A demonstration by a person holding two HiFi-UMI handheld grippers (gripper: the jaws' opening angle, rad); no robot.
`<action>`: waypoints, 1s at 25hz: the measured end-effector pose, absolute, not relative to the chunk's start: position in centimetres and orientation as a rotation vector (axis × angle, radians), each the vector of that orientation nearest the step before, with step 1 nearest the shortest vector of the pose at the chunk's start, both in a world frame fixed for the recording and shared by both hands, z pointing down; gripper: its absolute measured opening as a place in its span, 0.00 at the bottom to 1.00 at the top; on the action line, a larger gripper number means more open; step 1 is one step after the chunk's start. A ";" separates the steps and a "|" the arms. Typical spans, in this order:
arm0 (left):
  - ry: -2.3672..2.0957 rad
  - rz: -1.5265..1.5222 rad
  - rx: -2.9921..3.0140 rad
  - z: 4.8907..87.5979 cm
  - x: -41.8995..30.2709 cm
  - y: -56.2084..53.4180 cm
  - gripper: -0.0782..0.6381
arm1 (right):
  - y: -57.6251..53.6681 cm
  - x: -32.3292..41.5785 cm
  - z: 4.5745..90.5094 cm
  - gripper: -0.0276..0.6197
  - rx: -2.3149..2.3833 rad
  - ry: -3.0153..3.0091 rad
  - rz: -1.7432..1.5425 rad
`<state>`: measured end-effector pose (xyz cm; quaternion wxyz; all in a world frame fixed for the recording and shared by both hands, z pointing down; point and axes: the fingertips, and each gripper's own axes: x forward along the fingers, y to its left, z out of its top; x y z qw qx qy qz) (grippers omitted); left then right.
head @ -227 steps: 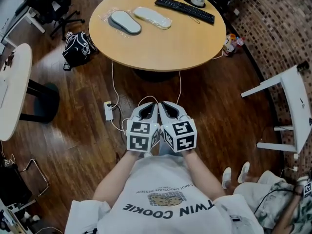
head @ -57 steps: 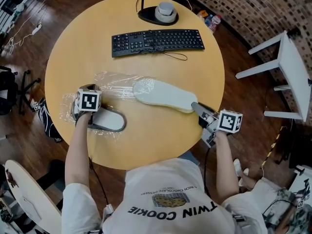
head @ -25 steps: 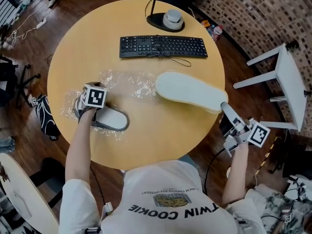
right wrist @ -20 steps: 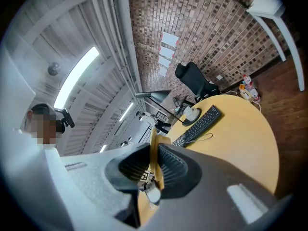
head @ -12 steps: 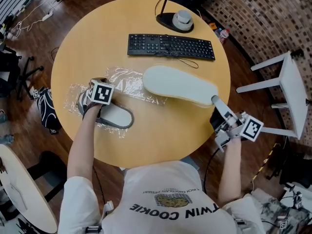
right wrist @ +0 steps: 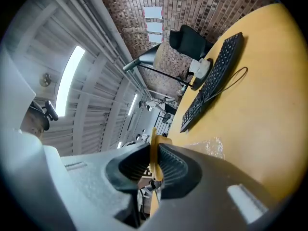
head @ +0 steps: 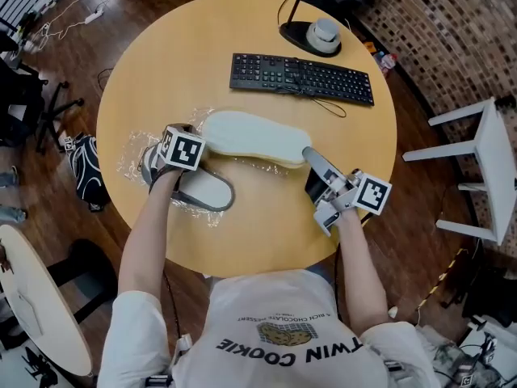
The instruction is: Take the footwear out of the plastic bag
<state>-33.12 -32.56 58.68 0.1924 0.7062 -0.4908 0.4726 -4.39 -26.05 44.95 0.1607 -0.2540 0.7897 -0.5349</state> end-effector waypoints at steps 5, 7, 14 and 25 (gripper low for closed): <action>-1.373 1.319 1.982 58.7 -33.5 -32.5 0.11 | -26.8 -6.1 46.8 0.13 -0.756 2.221 -1.553; -1.373 1.317 1.983 58.7 -33.4 -32.5 0.11 | -26.8 -6.2 47.7 0.13 -0.773 2.220 -1.571; -1.369 1.309 1.984 58.8 -33.5 -32.6 0.11 | -26.6 -6.8 49.7 0.14 -0.903 2.336 -1.550; -1.475 1.247 2.019 56.3 -33.7 -32.0 0.11 | -24.7 -5.0 55.4 0.19 -1.499 2.609 -1.571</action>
